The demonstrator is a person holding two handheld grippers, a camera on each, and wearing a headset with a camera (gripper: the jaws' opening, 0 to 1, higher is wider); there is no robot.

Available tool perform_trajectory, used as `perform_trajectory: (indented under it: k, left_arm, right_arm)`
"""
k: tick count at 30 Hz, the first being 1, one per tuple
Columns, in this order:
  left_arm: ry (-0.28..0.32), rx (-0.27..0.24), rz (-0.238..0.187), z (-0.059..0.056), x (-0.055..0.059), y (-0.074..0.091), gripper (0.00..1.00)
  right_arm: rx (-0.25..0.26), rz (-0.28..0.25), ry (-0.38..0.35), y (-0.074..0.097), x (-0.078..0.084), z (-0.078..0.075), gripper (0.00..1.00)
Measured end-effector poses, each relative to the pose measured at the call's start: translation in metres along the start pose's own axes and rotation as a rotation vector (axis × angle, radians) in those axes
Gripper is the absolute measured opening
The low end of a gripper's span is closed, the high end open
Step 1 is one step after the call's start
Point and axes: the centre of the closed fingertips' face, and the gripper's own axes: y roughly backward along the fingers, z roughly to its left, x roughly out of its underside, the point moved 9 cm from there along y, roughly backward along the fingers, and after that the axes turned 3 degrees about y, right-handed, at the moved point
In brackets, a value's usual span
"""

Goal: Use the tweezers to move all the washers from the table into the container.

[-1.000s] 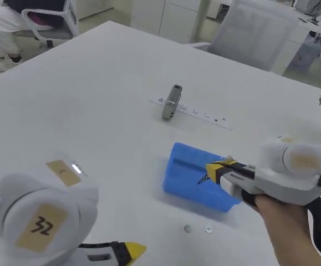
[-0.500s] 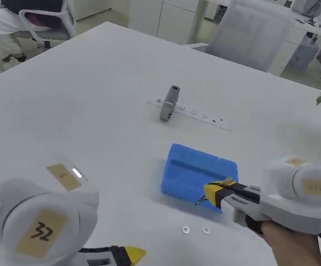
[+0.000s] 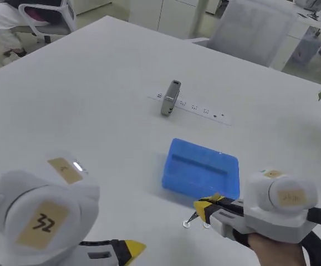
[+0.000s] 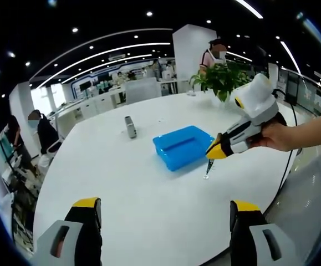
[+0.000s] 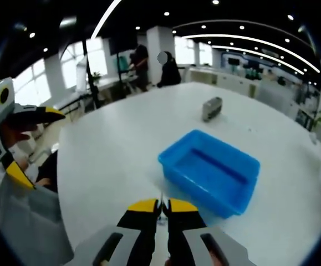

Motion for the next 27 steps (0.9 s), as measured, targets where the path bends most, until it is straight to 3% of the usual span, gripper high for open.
perform_trajectory:
  k: [9,27]
  left_arm:
    - [0.004,0.000,0.004,0.0001,0.0019,0.0002,0.99]
    - [0.002,0.001,0.001,0.0003,0.0010,-0.0003,0.98]
  right_arm:
    - [0.005,0.014,-0.006,-0.0039,0.0026,0.0011,0.03]
    - [0.003,0.042,0.055,-0.0016,0.0031,0.0044,0.03]
